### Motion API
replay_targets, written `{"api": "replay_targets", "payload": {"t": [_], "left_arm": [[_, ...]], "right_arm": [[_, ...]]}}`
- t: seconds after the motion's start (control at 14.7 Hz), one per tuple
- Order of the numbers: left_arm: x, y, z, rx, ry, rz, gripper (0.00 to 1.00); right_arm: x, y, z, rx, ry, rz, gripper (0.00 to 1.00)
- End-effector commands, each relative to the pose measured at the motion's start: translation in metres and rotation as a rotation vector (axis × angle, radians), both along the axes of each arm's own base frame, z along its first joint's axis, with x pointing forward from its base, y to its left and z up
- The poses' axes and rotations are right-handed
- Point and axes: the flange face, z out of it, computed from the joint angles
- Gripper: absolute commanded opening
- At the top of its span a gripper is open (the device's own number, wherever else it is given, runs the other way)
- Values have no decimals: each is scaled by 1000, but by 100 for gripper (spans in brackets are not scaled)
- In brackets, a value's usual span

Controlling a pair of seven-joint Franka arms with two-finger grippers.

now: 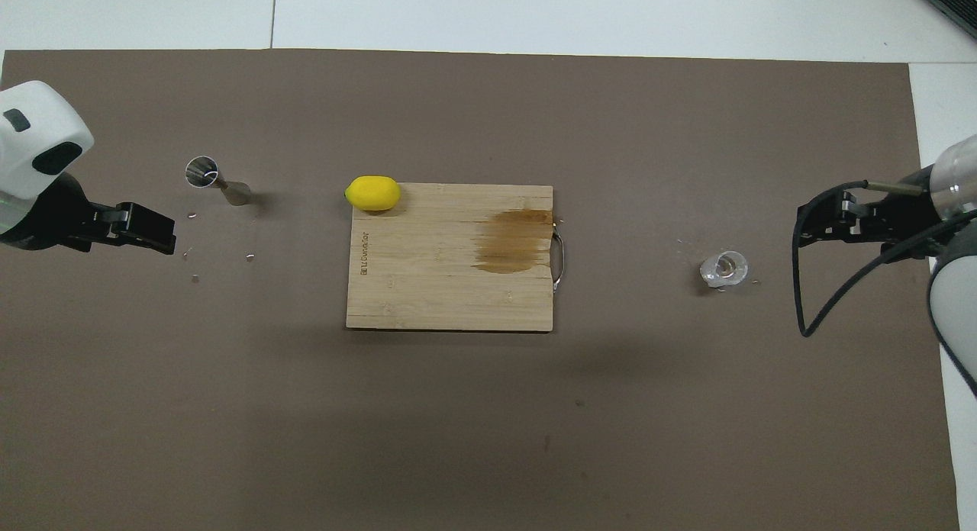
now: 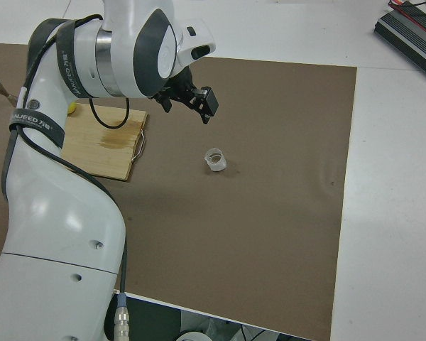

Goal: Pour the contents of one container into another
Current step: 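Open the left gripper and move it toward the small metal cup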

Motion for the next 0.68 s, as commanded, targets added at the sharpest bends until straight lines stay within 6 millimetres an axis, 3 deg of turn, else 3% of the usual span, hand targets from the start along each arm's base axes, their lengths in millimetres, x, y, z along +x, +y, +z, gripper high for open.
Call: {"api": "replay_targets", "payload": {"t": [0.0,0.27,0.61], "left_arm": [[-8,-8,0,-6,-42,10,100],[-3,-9,-10,-48,-34,26,100],[30,14,-61,-168,132,114,100]], "right_arm": [[-3,-4,3,25,-8,28,100],[-3,-4,3,25,-8,28,100],[-3,-4,4,25,-8,28,100]]}}
